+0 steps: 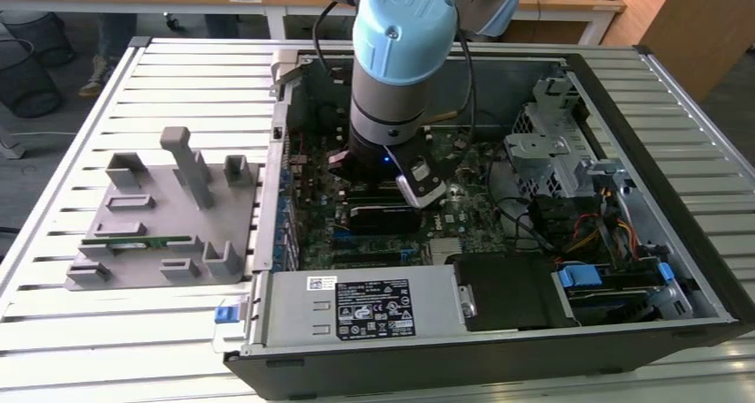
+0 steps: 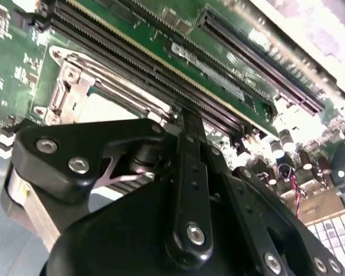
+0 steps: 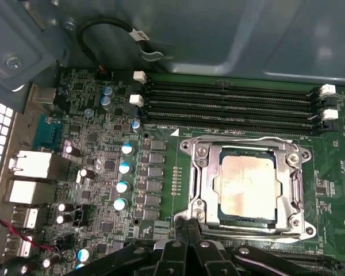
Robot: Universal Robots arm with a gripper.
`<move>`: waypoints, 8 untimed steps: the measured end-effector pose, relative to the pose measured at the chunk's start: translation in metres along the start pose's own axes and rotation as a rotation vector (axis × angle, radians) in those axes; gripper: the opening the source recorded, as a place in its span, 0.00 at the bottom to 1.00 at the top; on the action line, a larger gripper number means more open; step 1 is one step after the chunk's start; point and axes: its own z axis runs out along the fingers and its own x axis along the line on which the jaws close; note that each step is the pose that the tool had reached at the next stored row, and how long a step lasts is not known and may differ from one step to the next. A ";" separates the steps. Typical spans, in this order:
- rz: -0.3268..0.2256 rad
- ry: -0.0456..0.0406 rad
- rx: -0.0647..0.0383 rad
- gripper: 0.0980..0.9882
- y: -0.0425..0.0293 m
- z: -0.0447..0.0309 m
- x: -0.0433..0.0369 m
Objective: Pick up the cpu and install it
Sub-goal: 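Install the second cpu locking lever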
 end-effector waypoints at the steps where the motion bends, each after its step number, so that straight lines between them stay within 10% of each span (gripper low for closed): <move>1: 0.000 0.0001 -0.001 0.01 -0.0001 0.0003 0.0001; 8: 0.000 -0.0002 -0.008 0.01 -0.0003 0.0015 0.0034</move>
